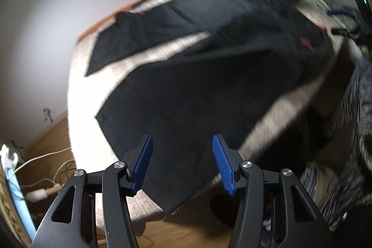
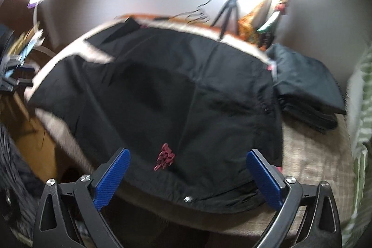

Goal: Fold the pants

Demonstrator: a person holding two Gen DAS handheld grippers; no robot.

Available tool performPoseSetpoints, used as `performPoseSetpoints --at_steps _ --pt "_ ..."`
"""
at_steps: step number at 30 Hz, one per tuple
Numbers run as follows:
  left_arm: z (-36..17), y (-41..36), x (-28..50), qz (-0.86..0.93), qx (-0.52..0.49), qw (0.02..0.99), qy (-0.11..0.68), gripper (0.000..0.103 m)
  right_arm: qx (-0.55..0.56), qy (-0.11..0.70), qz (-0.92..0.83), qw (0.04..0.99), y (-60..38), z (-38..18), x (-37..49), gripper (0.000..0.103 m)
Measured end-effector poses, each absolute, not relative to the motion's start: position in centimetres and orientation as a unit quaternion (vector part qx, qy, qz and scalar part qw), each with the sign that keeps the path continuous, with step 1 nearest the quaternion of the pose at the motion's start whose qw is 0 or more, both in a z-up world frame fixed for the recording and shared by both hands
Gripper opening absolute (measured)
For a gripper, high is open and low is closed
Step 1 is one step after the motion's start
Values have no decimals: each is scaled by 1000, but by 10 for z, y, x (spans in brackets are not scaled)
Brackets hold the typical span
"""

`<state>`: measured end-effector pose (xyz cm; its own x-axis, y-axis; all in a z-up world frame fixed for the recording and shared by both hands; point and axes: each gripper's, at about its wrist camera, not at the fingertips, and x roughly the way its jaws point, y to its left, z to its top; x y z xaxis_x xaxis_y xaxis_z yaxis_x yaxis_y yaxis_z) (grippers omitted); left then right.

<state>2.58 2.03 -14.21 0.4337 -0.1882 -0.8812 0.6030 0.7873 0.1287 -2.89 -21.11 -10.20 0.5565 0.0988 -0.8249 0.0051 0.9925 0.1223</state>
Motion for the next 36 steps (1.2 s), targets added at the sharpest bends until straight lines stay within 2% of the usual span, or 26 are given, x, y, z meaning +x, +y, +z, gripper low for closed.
performPoseSetpoints --at_steps 10,16,17,18,20,24,27,31,33,35,36 --pt "-174 1 13 -290 264 780 488 52 -58 511 134 847 -150 -134 -37 91" --pt "-178 -2 7 -308 277 772 483 52 -77 533 123 833 -149 -150 -24 72" --pt "-179 -2 7 -305 278 773 482 52 -84 534 119 833 -148 -151 -22 65" --pt "-179 -2 8 -305 276 774 481 52 -89 536 117 832 -148 -152 -20 49" --pt "-180 -3 10 -306 272 775 481 53 -81 545 121 826 -151 -154 -15 24" --pt "-185 -9 5 -308 290 770 478 56 -69 535 111 835 -162 -143 -4 12" --pt "-189 -15 2 -297 320 771 464 65 -66 527 104 841 -172 -131 3 10" --pt "-190 -8 16 -264 312 783 469 65 -77 519 99 846 -177 -122 10 9" --pt "-190 -2 19 -277 296 782 474 62 -78 518 99 846 -175 -121 9 9" --pt "-190 1 21 -300 292 779 466 52 -76 517 100 846 -175 -121 8 9" --pt "-190 1 21 -313 290 777 463 27 -76 517 99 847 -175 -122 7 9"
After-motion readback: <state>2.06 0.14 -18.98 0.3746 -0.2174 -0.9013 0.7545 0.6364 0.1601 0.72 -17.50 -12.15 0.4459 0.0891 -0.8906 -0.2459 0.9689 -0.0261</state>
